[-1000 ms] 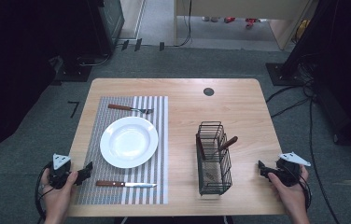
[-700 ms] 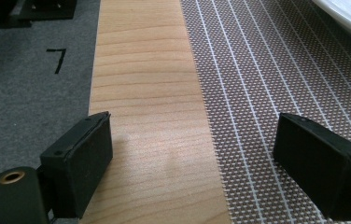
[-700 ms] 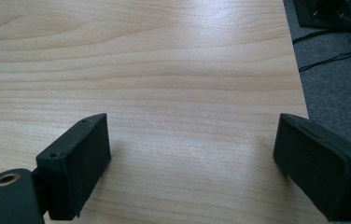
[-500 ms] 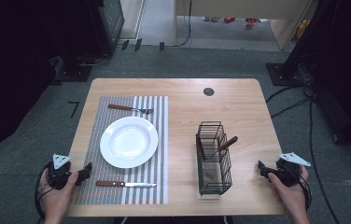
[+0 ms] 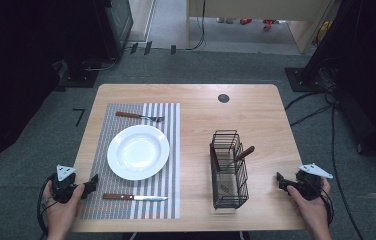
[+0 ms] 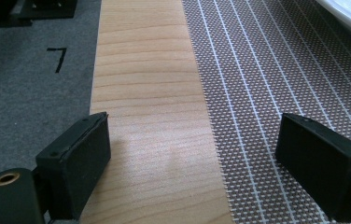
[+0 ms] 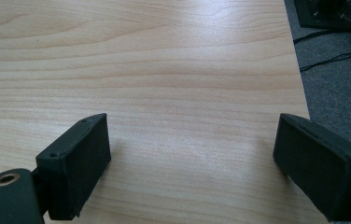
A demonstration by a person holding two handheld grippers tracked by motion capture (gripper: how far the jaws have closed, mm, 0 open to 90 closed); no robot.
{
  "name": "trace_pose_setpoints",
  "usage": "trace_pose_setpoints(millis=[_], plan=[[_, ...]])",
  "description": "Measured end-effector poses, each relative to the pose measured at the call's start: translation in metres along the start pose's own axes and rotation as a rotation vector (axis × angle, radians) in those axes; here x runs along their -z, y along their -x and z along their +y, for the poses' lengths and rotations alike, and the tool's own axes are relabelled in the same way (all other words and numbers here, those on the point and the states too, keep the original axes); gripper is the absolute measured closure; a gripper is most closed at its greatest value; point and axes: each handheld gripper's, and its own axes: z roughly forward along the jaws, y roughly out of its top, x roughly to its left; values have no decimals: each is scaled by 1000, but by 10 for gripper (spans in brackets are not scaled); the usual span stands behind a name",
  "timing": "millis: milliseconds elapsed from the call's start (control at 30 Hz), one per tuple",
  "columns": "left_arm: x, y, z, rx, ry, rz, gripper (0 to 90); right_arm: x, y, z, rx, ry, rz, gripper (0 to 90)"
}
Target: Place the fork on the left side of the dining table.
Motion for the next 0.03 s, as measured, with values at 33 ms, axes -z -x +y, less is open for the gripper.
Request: trace_pose_setpoints(millis=[33], plan=[[0, 0, 0, 0, 0, 0, 104, 0, 0, 0, 0, 0, 0, 105]])
